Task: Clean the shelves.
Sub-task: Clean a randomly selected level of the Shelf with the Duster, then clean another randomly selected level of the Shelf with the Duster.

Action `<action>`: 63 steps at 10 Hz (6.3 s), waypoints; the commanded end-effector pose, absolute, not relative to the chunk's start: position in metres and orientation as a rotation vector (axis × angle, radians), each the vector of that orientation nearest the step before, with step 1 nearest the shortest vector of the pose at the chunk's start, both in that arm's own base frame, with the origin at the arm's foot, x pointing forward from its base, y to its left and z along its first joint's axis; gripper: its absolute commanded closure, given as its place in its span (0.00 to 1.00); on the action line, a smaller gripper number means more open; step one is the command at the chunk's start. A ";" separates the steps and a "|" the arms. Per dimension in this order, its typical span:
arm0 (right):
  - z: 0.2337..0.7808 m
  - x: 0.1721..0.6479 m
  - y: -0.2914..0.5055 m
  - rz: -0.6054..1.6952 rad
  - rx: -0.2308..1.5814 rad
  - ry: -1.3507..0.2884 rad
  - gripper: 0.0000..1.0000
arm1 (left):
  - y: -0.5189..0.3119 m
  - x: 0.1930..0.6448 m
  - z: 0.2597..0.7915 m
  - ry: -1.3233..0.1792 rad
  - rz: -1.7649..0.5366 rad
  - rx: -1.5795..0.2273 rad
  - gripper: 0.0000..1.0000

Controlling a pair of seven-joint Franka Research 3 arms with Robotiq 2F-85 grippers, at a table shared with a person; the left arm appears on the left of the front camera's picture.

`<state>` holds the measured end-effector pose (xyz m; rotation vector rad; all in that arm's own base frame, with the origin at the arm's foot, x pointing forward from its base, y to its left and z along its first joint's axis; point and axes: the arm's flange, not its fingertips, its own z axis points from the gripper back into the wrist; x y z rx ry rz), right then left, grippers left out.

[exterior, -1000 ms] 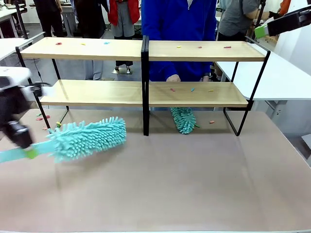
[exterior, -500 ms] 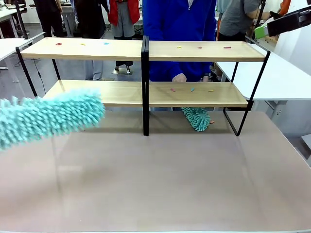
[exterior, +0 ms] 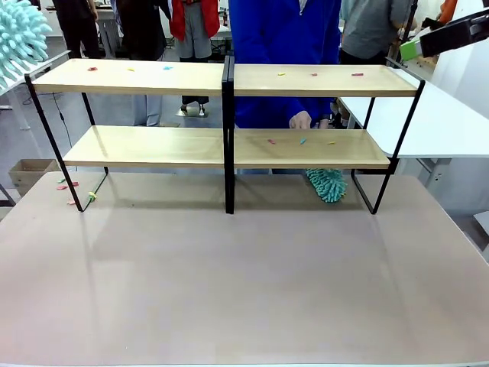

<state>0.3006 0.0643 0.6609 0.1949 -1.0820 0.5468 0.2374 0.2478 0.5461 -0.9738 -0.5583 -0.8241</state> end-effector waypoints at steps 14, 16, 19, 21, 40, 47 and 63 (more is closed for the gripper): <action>0.662 0.301 0.064 0.546 0.194 -1.084 0.00 | 0.221 0.234 0.564 -0.545 -0.755 -0.893 0.87; 0.662 0.301 0.064 0.546 0.194 -1.084 0.00 | 0.154 0.262 0.609 -0.550 -0.660 -0.950 0.87; 0.662 0.301 0.064 0.546 0.194 -1.084 0.00 | 0.028 0.299 0.662 -0.513 -0.576 -0.967 0.87; 0.662 0.301 0.064 0.546 0.194 -1.084 0.00 | -0.040 0.308 0.664 -0.290 -0.643 -1.100 0.87; 0.662 0.301 0.064 0.546 0.194 -1.084 0.00 | -0.337 0.462 0.728 -0.313 -0.372 -0.320 0.87; 0.662 0.301 0.064 0.546 0.194 -1.084 0.00 | -0.366 0.455 0.704 -0.233 -0.450 -0.342 0.87; 0.662 0.301 0.064 0.546 0.194 -1.084 0.00 | -0.427 0.469 0.715 -0.236 -0.750 -0.482 0.87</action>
